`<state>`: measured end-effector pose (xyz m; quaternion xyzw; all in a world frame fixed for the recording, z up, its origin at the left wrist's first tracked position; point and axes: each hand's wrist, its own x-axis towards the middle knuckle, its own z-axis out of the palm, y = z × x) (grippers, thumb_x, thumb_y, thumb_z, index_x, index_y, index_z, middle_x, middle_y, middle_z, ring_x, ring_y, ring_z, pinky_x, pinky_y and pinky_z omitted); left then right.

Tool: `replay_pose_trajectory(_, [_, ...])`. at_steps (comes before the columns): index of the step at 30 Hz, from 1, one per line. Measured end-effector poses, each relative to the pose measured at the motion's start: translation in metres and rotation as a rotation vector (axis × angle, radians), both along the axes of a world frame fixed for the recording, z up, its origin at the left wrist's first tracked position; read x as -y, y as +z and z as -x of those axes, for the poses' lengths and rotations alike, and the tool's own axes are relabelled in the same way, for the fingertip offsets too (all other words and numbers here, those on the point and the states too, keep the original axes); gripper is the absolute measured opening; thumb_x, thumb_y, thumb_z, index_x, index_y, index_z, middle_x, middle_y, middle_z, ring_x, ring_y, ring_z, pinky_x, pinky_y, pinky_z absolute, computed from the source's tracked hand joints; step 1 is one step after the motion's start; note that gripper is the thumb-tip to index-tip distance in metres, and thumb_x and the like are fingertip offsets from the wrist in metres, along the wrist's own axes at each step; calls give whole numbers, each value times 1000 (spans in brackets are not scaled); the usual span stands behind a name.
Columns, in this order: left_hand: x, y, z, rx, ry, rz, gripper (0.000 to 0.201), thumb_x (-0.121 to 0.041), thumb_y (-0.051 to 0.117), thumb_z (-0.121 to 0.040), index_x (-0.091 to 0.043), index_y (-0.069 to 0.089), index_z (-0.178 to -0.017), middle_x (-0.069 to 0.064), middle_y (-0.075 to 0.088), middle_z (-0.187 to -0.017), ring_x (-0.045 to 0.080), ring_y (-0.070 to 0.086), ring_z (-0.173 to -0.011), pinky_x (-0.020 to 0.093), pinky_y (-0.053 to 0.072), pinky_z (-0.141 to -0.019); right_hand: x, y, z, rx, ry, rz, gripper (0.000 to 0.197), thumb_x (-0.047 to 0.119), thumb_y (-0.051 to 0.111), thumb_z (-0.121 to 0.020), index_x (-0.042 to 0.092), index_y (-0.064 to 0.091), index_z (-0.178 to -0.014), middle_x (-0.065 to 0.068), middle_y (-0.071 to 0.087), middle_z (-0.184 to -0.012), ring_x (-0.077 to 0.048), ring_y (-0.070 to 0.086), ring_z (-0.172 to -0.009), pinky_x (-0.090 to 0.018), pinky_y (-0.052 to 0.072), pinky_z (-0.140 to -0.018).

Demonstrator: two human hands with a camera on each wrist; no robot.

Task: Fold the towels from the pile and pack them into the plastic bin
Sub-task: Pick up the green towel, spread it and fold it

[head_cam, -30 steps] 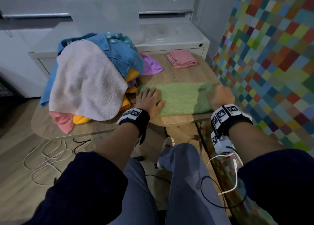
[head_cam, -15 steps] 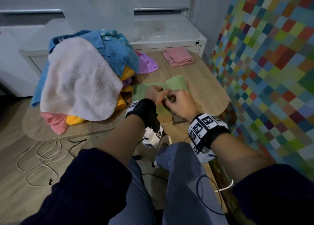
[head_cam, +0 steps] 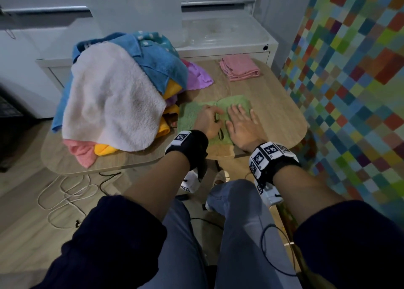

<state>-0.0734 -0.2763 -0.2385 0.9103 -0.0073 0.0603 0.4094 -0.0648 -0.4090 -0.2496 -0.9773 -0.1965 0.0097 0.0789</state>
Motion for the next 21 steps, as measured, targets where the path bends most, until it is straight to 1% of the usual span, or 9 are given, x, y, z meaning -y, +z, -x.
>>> replay_pose_trajectory(2, [-6,3,7,-15,-79,-283,44,-28,57,-90,-14,52,-131,11,37,-144,31,36,-131,34,25,-108,-1,0,0,-5,-9,54,53,33,14,-102,14,5,-151,0,1,-159,-14,-4,-147,-40,-5,-119])
replay_pose_trajectory(4, [-15,2,13,-128,-145,-514,53,-46,43,-94,-29,33,-143,0,17,-156,29,15,-142,43,9,-115,-1,2,-1,-41,-11,78,54,34,12,-102,14,2,-151,0,-3,-159,-14,-6,-146,-41,-6,-119])
replay_pose_trajectory(6, [-22,-1,19,-243,-184,-578,59,-53,30,-96,-33,13,-149,-6,1,-159,25,-3,-146,47,-7,-116,-1,6,-2,-84,9,37,54,34,14,-102,14,4,-151,0,-3,-159,-15,-7,-146,-42,-6,-119])
replay_pose_trajectory(8, [-23,-5,21,-287,-203,-602,60,-54,24,-97,-33,3,-149,-7,-8,-158,21,-12,-145,48,-14,-115,2,10,-4,-58,-22,-128,55,30,30,-101,14,16,-150,-4,5,-159,-21,2,-147,-44,2,-119])
replay_pose_trajectory(11, [-17,-8,16,-314,-198,-612,60,-54,20,-97,-33,-2,-149,-8,-12,-158,20,-16,-145,49,-16,-114,12,15,-2,79,-364,-451,55,31,55,-89,7,42,-136,-18,43,-139,-33,42,-128,-44,35,-105])
replay_pose_trajectory(13, [-11,-8,13,-320,-188,-619,60,-54,18,-97,-33,-4,-149,-7,-13,-157,21,-17,-144,51,-16,-114,18,23,-2,-122,-544,-580,55,42,65,-80,5,54,-119,-15,59,-119,-32,57,-108,-42,46,-94])
replay_pose_trajectory(16, [0,-9,11,-315,-176,-620,61,-54,15,-97,-31,-6,-149,-7,-16,-157,22,-19,-144,52,-16,-113,24,34,-6,-383,-619,-764,51,31,76,-72,2,61,-111,-9,64,-106,-28,62,-99,-40,52,-90])
replay_pose_trajectory(19, [11,-6,11,-310,-179,-565,61,-54,17,-97,-29,-4,-150,-5,-14,-157,23,-19,-144,51,-17,-113,24,42,-11,-356,-647,-852,46,17,74,-70,1,61,-111,-13,65,-111,-29,62,-98,-39,53,-88])
replay_pose_trajectory(21, [9,-2,7,-302,-189,-452,61,-50,27,-98,-27,6,-150,-5,-7,-158,23,-14,-145,49,-15,-114,19,46,-11,-245,-614,-776,41,16,70,-75,-1,61,-112,-14,65,-107,-29,63,-99,-38,53,-87])
